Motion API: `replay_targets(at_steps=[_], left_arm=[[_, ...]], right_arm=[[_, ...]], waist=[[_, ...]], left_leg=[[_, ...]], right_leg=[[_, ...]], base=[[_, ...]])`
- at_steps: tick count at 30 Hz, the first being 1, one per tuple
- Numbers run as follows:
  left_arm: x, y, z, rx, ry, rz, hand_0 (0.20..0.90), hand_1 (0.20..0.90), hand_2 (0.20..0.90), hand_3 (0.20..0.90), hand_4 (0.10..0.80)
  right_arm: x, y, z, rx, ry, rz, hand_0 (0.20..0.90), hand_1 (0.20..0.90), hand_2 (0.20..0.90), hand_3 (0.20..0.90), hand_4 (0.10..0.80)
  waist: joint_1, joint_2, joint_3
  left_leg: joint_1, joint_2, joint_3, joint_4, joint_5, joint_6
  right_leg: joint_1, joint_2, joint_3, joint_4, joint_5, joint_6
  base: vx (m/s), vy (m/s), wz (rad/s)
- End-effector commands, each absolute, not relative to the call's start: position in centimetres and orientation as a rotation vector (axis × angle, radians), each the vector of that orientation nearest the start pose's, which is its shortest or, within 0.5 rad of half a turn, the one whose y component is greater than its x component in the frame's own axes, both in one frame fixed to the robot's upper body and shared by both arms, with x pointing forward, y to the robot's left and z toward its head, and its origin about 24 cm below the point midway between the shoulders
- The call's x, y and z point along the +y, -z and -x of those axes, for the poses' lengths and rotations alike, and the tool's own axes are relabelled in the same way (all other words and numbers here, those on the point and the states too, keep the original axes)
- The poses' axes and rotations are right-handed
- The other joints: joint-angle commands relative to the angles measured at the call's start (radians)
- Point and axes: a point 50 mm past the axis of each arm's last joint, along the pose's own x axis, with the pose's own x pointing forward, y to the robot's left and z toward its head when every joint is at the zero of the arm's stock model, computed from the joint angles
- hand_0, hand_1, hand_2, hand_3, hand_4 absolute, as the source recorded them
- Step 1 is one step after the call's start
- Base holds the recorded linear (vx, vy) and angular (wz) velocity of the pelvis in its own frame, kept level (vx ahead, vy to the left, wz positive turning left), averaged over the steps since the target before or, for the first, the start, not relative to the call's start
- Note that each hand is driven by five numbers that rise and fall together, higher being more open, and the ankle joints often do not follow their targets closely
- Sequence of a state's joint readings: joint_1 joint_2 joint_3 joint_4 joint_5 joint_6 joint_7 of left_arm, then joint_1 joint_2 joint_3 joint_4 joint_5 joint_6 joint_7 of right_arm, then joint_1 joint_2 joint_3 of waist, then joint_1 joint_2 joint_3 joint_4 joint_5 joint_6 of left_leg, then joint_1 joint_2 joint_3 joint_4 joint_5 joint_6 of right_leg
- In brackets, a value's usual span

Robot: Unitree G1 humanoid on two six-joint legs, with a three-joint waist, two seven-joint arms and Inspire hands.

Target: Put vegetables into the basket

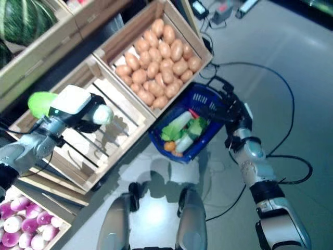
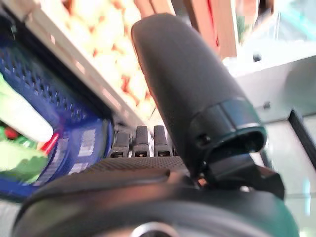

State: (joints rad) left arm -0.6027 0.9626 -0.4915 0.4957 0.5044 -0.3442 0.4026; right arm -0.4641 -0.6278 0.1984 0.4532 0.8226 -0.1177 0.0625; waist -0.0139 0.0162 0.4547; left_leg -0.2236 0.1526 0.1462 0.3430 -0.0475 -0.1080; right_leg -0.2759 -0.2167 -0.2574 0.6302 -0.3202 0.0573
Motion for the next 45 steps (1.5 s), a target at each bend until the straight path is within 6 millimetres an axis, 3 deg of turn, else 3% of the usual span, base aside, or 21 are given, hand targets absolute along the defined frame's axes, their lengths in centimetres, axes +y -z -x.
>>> replay_targets(at_steps=[1,5,9,15,18,28,31,40,45], left_arm=[[25.8,-16.8,-32.1,-0.562,-0.121,-1.135,0.300,0.300,0.300,0.300,0.400],[25.3,-16.2,-31.1,-0.565,-0.113,-0.922,0.300,0.300,0.300,0.300,0.400],[25.1,-16.3,-30.8,-0.557,-0.109,-0.740,0.300,0.300,0.300,0.300,0.400],[24.7,-14.9,-30.4,-0.487,-0.090,-0.432,0.300,0.300,0.300,0.300,0.400],[23.6,-14.2,-30.8,-0.461,-0.056,-0.295,0.300,0.300,0.300,0.300,0.400],[20.5,-13.4,-30.9,-0.417,0.088,-0.006,0.300,0.300,0.300,0.300,0.400],[18.9,-13.5,-31.0,-0.411,0.158,0.103,0.300,0.300,0.300,0.300,0.400],[16.0,-13.0,-30.3,-0.388,0.323,0.102,0.300,0.300,0.300,0.300,0.400],[15.2,-12.6,-30.1,-0.367,0.369,0.113,0.300,0.300,0.300,0.300,0.400]], right_arm=[[-22.5,-11.2,-32.6,-0.156,-0.252,-0.096,0.900,0.900,0.900,0.900,0.800],[-20.7,-10.3,-32.0,-0.103,-0.408,0.019,0.900,0.900,0.900,0.900,0.800],[-20.0,-10.6,-31.8,-0.107,-0.458,0.119,0.900,0.900,0.900,0.900,0.800],[-19.2,-11.6,-31.4,-0.149,-0.492,0.254,0.900,0.900,0.900,0.900,0.800],[-18.3,-12.2,-31.8,-0.161,-0.518,0.253,0.900,0.900,0.900,0.900,0.800],[-15.9,-12.0,-31.8,-0.106,-0.664,0.156,0.900,0.900,0.900,0.900,0.800],[-14.9,-11.6,-32.1,-0.045,-0.712,0.045,0.900,0.900,0.900,0.900,0.800],[-11.1,-10.0,-31.0,0.088,-0.925,-0.265,0.900,0.900,0.900,0.900,0.800],[-10.2,-9.8,-30.7,0.102,-0.954,-0.290,0.900,0.900,0.900,0.900,0.800]], waist=[[0.019,-0.006,-0.309],[0.031,-0.018,-0.361],[0.040,-0.028,-0.393],[0.042,-0.040,-0.416],[0.045,-0.046,-0.421],[0.052,-0.053,-0.420],[0.061,-0.059,-0.420],[0.086,-0.065,-0.420],[0.090,-0.067,-0.418]], left_leg=[[0.145,-0.071,0.025,-0.155,0.000,0.060],[0.253,-0.071,0.023,-0.323,0.061,0.055],[0.302,-0.070,0.009,-0.422,0.100,0.047],[0.303,-0.070,-0.003,-0.430,0.086,0.044],[0.300,-0.074,-0.011,-0.430,0.084,0.043],[0.310,-0.074,-0.021,-0.430,0.074,0.054],[0.316,-0.076,-0.031,-0.430,0.072,0.055],[0.324,-0.074,-0.045,-0.430,0.068,0.055],[0.322,-0.073,-0.047,-0.430,0.069,0.055]], right_leg=[[0.237,0.030,-0.041,-0.409,0.209,-0.006],[0.341,0.058,-0.056,-0.553,0.271,0.014],[0.395,0.075,-0.065,-0.638,0.309,0.024],[0.429,0.088,-0.071,-0.714,0.349,0.030],[0.423,0.093,-0.062,-0.717,0.351,0.030],[0.434,0.099,-0.055,-0.717,0.346,0.021],[0.445,0.099,-0.062,-0.717,0.342,0.021],[0.459,0.099,-0.075,-0.717,0.337,0.019],[0.457,0.098,-0.074,-0.717,0.340,0.020]], base=[[0.253,-0.043,0.05],[0.151,-0.056,0.07],[0.063,-0.043,0.04],[0.002,-0.036,0.04],[-0.026,-0.049,0.03],[0.013,-0.031,0.01],[0.027,-0.043,0.11],[0.024,-0.026,0.12],[0.004,-0.011,0.05]])
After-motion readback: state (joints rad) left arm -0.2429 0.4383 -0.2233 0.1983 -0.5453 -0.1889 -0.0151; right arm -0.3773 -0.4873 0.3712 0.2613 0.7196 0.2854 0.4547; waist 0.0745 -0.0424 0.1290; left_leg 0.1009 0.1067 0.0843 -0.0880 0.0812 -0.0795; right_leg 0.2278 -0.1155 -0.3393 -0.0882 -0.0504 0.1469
